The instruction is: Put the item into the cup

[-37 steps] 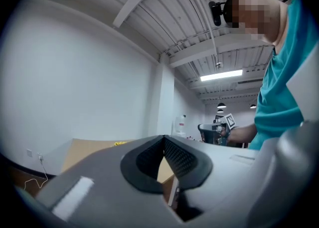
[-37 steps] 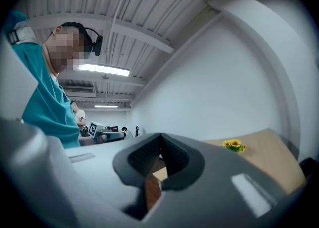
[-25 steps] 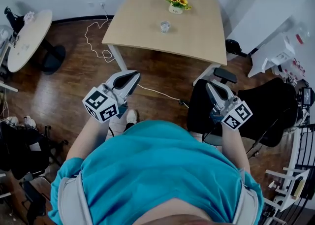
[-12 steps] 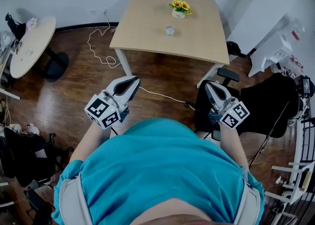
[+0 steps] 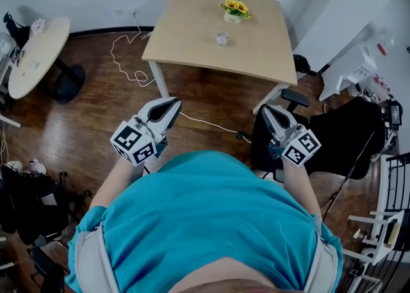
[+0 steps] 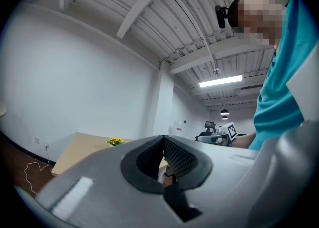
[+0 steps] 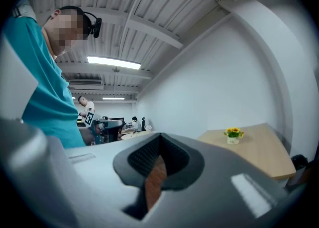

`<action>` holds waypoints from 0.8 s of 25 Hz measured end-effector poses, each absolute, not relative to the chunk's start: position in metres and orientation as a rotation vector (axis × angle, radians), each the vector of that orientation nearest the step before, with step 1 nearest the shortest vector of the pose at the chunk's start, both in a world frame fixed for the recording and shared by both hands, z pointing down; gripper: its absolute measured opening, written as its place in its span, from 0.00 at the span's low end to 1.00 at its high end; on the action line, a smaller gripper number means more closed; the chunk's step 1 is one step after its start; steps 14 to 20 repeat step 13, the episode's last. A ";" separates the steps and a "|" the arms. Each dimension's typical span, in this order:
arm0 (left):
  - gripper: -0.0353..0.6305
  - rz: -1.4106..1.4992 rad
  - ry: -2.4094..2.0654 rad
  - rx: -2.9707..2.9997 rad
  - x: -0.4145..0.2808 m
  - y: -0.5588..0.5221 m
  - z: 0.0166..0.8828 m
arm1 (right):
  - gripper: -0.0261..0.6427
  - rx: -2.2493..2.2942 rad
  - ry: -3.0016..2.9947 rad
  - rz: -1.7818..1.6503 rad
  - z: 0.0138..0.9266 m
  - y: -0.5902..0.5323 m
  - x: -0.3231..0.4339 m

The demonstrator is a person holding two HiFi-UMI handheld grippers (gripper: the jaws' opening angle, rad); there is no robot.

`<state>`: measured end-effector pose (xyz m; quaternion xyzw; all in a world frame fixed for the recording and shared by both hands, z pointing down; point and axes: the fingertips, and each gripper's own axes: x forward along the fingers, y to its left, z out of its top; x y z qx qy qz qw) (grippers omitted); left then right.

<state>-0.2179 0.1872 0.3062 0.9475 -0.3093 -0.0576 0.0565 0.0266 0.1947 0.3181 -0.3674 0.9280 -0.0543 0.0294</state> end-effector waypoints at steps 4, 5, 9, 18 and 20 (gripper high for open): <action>0.06 -0.173 -0.937 2.870 -0.214 0.186 0.308 | 0.04 -1.127 2.868 -0.154 0.315 0.193 0.029; 0.06 -0.170 -0.937 2.869 -0.214 0.186 0.309 | 0.04 -1.126 2.869 -0.153 0.315 0.193 0.029; 0.06 -0.161 -0.939 2.871 -0.212 0.182 0.309 | 0.04 -1.122 2.872 -0.153 0.313 0.188 0.032; 0.06 -0.143 -0.931 2.887 -0.205 0.178 0.308 | 0.04 -1.116 2.878 -0.152 0.313 0.184 0.038; 0.06 -0.143 -0.931 2.887 -0.205 0.178 0.308 | 0.04 -1.116 2.878 -0.152 0.313 0.184 0.038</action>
